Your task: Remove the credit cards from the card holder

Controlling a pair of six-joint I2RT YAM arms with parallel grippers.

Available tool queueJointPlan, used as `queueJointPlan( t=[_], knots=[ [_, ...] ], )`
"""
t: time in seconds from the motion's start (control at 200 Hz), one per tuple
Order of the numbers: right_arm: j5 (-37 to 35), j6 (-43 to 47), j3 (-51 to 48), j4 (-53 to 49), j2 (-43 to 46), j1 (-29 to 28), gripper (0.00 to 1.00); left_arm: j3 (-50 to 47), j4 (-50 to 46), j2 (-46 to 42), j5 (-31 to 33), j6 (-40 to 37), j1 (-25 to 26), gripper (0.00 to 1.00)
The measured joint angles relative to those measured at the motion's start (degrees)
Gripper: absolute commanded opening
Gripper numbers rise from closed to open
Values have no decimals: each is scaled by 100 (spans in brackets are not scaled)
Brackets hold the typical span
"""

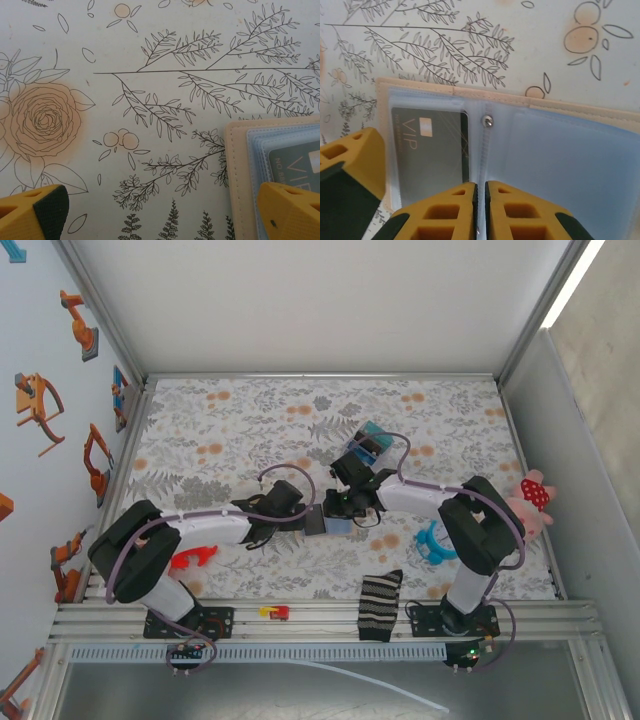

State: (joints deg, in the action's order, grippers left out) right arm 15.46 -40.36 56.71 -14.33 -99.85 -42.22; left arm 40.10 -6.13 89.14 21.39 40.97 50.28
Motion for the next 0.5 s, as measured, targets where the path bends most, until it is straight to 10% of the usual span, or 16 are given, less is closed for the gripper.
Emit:
queueJointPlan(
  t=[0.496],
  knots=[
    [179, -122, -94, 315, -160, 9, 20, 136, -31, 223, 22, -4, 63, 97]
  ],
)
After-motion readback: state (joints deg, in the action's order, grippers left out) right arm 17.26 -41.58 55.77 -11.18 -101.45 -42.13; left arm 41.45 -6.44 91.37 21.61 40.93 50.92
